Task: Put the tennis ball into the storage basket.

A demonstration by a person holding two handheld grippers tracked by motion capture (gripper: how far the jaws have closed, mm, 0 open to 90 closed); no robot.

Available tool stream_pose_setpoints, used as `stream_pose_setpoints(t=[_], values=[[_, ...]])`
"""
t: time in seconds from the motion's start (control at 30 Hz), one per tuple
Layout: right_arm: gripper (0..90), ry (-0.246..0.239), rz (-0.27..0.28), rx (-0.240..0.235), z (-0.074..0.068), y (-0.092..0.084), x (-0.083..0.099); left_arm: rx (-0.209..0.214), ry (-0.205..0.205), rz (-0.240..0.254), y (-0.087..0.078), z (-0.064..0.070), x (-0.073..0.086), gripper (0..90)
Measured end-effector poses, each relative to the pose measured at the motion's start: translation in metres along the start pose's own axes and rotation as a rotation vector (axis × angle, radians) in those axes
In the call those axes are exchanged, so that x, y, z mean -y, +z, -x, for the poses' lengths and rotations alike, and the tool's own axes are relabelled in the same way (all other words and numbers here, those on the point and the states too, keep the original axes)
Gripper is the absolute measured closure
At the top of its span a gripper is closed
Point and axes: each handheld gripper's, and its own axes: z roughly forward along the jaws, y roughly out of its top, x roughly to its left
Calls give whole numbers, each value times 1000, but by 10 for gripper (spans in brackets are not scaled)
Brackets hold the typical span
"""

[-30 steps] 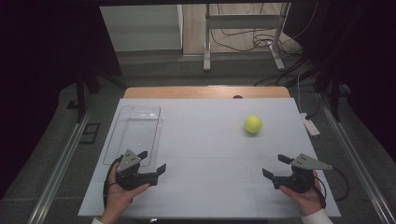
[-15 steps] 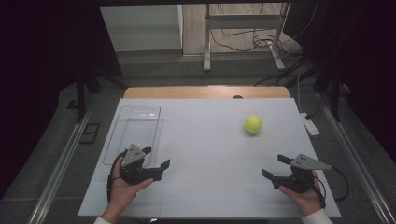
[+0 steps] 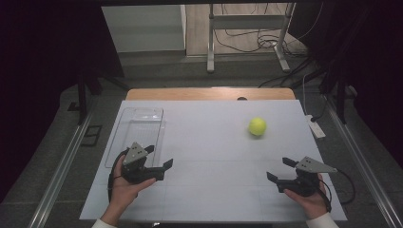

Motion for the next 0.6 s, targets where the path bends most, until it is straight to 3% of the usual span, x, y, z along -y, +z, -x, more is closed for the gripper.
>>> stream_pose_setpoints(t=[0.6], values=[[134,-2,1,2,1,0,0,23,21,-20,13,4,-11,143]])
